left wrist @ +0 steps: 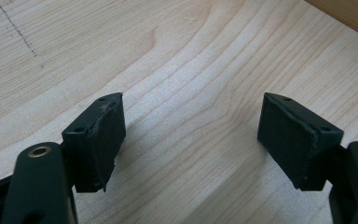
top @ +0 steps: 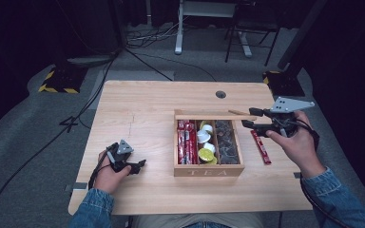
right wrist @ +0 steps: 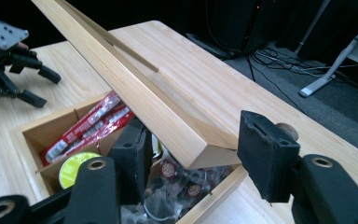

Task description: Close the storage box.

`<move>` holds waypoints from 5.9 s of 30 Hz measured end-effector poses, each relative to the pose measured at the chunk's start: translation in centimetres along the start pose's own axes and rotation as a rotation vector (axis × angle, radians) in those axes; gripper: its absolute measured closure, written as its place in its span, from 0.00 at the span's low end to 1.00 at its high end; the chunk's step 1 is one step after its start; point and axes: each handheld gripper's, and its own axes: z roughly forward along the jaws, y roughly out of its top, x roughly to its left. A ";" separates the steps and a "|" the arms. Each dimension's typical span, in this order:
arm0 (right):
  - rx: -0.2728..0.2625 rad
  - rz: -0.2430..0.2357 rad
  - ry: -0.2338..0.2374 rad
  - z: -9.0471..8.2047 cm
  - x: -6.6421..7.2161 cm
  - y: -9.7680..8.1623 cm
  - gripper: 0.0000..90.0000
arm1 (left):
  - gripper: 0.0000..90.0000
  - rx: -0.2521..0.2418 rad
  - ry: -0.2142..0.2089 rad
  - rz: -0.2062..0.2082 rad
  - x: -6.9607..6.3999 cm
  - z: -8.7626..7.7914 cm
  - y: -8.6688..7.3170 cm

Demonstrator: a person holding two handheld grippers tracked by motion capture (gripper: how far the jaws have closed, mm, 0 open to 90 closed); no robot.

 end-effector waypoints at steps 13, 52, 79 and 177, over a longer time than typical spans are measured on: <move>0.013 -0.025 -0.004 -0.2 2.2 -2.7 0.46 | 0.26 0.001 0.001 0.001 0.0 0.0 0.0; 0.126 -0.060 -0.005 0.5 6.0 -8.8 0.40 | 0.26 0.001 0.002 0.002 0.0 0.0 0.0; 0.246 -0.041 0.031 1.5 6.3 -10.1 0.40 | 0.26 0.001 0.001 0.001 0.0 0.0 0.0; 0.255 0.233 -0.125 -2.2 -2.3 -22.9 0.15 | 0.25 0.003 0.011 -0.017 0.5 -0.6 -0.6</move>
